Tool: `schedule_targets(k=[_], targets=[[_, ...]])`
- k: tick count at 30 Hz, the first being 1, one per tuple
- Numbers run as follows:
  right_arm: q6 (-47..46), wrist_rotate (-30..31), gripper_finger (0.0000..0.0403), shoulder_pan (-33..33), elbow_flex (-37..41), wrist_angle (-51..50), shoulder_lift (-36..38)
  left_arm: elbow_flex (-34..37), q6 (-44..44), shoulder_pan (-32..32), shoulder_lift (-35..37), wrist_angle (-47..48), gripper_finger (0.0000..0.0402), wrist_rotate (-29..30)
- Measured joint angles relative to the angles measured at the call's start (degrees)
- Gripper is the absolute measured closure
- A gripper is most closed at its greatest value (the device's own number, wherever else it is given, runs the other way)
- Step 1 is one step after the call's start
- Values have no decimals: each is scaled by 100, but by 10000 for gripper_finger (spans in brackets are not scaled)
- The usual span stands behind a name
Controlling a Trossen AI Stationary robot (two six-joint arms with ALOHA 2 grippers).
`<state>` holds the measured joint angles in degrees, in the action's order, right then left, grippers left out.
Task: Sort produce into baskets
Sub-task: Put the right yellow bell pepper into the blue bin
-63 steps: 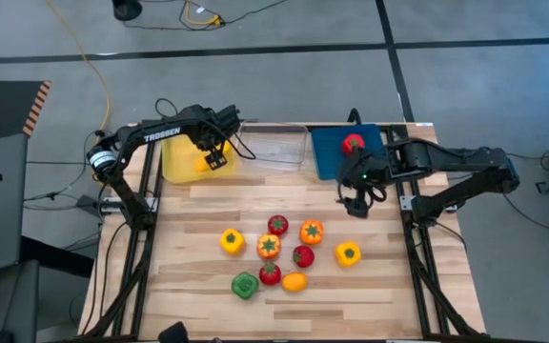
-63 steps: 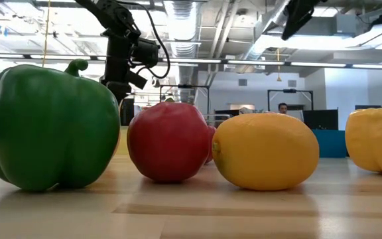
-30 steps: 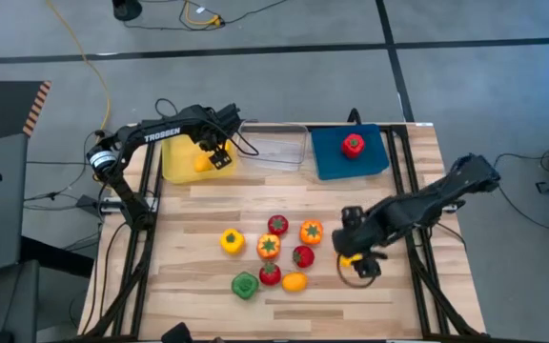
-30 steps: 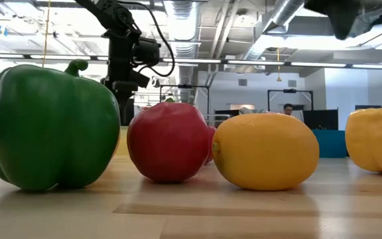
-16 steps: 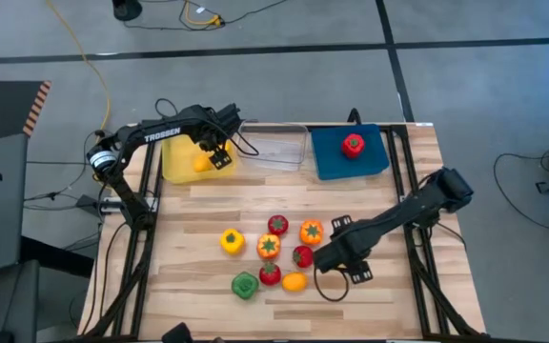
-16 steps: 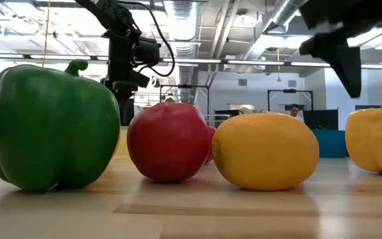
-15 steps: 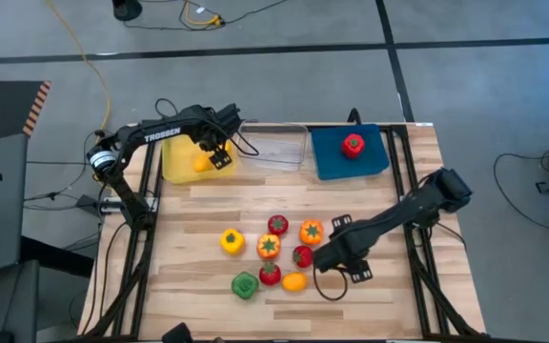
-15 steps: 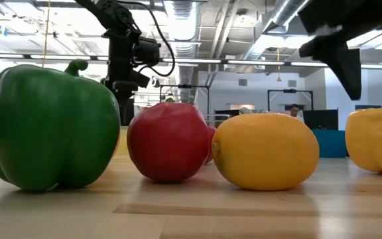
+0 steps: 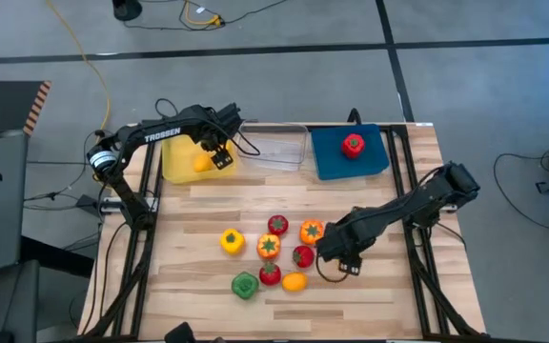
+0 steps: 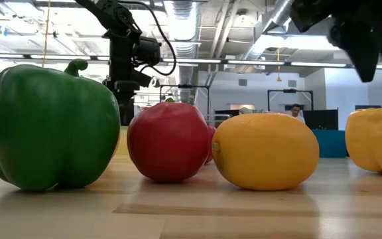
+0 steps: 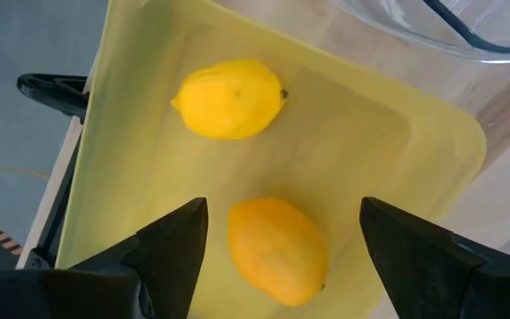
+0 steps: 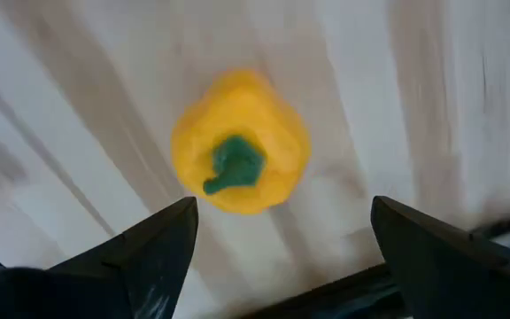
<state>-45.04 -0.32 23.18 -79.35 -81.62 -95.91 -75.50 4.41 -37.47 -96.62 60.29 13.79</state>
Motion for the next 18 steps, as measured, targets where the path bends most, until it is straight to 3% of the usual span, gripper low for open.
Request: schedule_targets(k=[5, 18], targets=[[-1338, -112, 40, 11, 0, 273, 0, 0, 72, 0, 0, -1, 117, 2], [-2115, 29, 40, 135, 0, 587, -492, 0, 74, 0, 0, -23, 117, 10]])
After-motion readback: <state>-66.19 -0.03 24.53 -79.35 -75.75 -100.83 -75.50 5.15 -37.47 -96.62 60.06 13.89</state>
